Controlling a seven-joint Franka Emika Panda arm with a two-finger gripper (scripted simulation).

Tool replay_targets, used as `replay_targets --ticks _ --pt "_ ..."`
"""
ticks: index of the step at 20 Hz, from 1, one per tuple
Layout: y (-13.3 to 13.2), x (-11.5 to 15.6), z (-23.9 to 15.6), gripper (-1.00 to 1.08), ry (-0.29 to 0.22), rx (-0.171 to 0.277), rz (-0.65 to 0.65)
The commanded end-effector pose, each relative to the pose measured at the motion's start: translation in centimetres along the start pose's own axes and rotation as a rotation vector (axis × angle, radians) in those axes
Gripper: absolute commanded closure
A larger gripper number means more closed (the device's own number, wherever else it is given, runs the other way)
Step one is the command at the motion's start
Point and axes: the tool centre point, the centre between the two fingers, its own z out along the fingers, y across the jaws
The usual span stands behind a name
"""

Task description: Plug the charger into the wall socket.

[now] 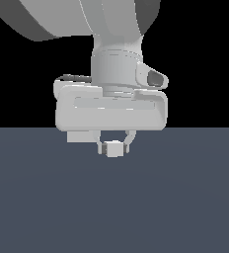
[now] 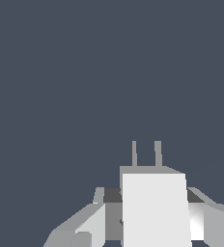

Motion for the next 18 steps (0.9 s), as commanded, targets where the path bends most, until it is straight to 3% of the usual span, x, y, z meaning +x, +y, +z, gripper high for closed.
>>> replay_targets --ticks 1,18 --pt "-1.0 1.0 -0.3 1.08 0.000 -0.006 0.033" --pt "-6.8 8.3 -2.1 1.08 -0.002 -0.043 0.240"
